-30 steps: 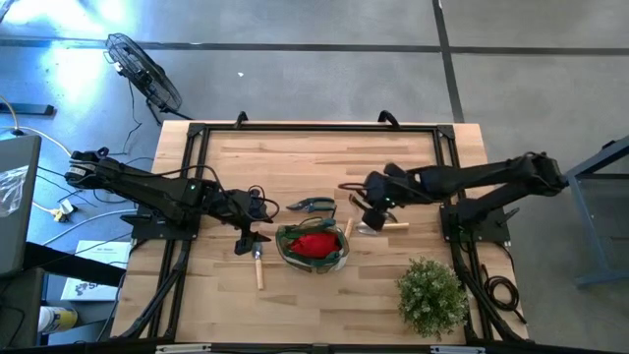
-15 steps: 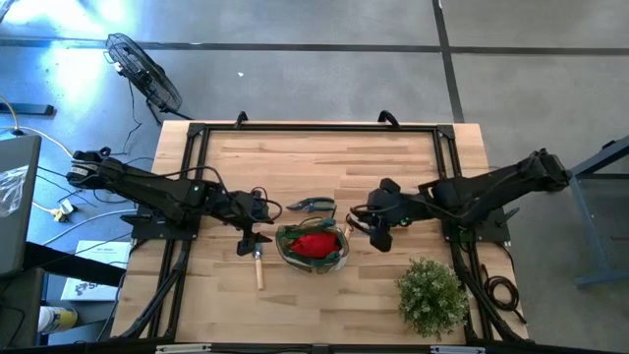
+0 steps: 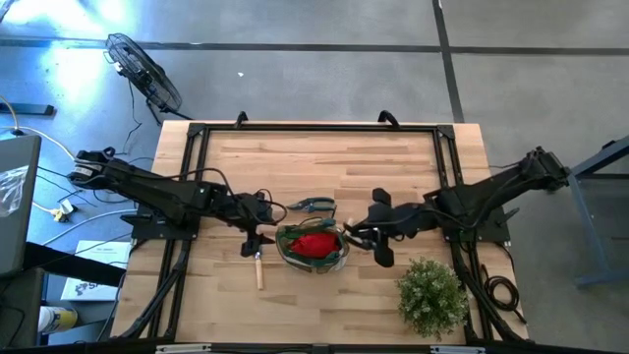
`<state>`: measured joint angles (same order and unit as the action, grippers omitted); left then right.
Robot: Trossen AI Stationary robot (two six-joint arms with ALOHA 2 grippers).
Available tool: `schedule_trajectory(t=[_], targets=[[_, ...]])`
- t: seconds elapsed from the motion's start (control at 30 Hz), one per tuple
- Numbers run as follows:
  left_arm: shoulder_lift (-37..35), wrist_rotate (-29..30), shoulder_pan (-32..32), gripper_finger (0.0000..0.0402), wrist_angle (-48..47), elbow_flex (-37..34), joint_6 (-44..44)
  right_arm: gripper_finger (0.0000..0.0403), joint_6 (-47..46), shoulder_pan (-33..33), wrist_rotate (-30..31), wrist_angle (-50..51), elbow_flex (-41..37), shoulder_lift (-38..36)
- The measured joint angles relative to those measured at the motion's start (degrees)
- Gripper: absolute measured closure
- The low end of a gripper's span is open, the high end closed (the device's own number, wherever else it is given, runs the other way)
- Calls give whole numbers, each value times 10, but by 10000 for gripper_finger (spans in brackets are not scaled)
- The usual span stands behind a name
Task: Pick & Place Garden tools in Gardening bag
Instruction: Put the right green shear scissors into the green gardening bag
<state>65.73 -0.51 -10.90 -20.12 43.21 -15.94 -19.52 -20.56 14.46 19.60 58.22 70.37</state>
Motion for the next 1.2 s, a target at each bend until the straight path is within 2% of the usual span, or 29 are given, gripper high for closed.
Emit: schedule_trajectory(t=[0.17, 0.43, 0.57, 0.87, 1.2], targets=[[2, 0, 0, 142, -3, 0, 0, 368, 46, -15, 2, -38, 0, 0], [2, 0, 0, 142, -4, -1, 0, 368, 130, -47, 51, -106, 0, 0], [2, 0, 0, 142, -5, -1, 0, 368, 163, -57, 54, -151, -2, 1], [2, 0, 0, 142, -5, -1, -1, 368, 196, -40, 36, -331, -106, -11], [2, 0, 0, 142, -6, -1, -9, 368, 215, -36, 0, -422, -164, -41]])
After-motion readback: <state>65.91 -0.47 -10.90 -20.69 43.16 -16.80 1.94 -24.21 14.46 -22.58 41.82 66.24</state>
